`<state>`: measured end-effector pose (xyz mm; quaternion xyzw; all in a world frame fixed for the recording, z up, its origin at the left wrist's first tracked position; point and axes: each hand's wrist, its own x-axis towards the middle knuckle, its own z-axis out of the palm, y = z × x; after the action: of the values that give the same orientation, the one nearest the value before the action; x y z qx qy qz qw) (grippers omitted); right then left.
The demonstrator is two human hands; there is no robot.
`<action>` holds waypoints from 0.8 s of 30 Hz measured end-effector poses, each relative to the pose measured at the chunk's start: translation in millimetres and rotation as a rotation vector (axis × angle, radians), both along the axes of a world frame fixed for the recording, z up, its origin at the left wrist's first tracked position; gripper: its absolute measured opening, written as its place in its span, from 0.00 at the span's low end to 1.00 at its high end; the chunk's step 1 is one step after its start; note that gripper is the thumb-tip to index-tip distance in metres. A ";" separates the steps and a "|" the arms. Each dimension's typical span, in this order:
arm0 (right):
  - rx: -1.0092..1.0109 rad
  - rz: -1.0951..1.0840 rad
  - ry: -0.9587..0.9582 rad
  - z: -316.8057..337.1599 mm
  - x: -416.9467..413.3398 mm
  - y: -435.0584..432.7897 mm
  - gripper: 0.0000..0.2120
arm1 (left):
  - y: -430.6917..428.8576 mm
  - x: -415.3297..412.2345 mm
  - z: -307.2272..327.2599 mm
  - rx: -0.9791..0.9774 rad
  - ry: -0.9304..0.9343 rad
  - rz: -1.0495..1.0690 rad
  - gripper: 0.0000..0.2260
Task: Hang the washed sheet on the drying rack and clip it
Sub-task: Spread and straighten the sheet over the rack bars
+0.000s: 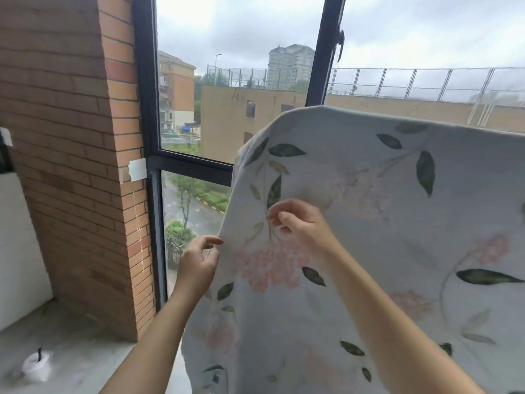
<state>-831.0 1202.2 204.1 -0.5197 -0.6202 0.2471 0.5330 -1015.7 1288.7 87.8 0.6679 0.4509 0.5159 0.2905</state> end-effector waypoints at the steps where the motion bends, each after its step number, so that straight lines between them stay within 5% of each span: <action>1: 0.062 -0.017 -0.064 10.6 -3.3 8.8 0.13 | 15.3 0.5 4.7 -0.064 -0.084 -0.045 0.06; 6: 0.396 -0.218 -0.515 62.9 -23.6 49.7 0.11 | 102.6 12.5 17.7 -0.584 -0.374 -0.435 0.22; 9: 0.484 -0.399 -0.872 90.4 -30.1 72.8 0.10 | 152.9 27.0 40.0 -0.724 -0.433 -0.583 0.29; 13: 0.400 -0.634 -1.040 112.2 -35.5 87.1 0.09 | 193.6 40.8 87.9 -0.694 -0.350 -0.760 0.27; 18: 0.253 -0.821 -1.119 127.4 -40.4 94.4 0.12 | 230.3 22.6 140.9 -0.569 -0.493 -1.056 0.18; 22: 0.155 -0.836 -1.117 135.5 -44.9 99.9 0.13 | 242.0 -7.3 192.9 -0.566 -0.274 -1.174 0.19; 24: 0.134 -0.846 -1.096 140.7 -45.9 102.3 0.12 | 246.8 -18.4 216.5 -0.415 -0.545 -1.047 0.12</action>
<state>-876.9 1304.6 344.9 -0.7327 -0.5579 -0.3188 0.2244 -1034.1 1535.5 304.2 0.5744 0.0642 0.3587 0.7330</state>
